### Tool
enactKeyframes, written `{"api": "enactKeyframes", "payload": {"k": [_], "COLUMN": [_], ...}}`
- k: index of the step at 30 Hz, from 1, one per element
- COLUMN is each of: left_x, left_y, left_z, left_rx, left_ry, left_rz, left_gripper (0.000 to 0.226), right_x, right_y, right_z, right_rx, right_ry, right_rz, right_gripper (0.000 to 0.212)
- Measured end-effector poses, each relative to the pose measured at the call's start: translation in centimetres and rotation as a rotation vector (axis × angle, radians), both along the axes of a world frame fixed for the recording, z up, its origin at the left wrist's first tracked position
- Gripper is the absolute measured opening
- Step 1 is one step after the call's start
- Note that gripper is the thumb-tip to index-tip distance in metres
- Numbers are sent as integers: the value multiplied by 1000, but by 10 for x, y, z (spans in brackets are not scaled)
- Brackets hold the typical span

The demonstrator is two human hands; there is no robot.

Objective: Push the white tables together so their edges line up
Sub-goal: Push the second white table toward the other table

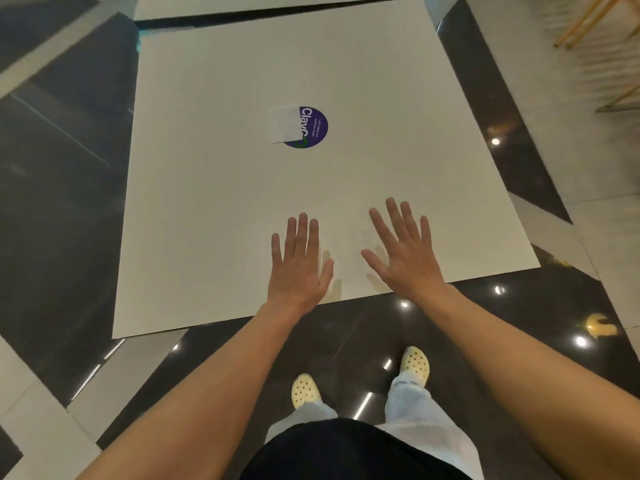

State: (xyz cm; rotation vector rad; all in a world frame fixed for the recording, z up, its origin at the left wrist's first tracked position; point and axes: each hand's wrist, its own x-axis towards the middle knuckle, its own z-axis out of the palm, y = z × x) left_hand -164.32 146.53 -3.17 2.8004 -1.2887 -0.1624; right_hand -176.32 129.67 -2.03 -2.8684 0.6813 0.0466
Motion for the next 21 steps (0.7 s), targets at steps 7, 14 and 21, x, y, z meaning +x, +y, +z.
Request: {"api": "enactKeyframes", "payload": {"k": [7, 14, 21], "left_x": [-41, -83, -78], "left_y": [-92, -192, -279], "left_z": [21, 46, 51], "left_rx": [-11, -17, -25], "left_ry": [-47, -84, -91], "left_rz": [61, 203, 239], "left_gripper": [72, 74, 73], "right_x": [-17, -35, -24], "right_y": [-82, -188, -266], "right_z": [12, 33, 44], "right_rx": [6, 12, 18], "right_ry": [-43, -28, -14], "right_rz": [82, 206, 262], "right_gripper": [70, 69, 69]}}
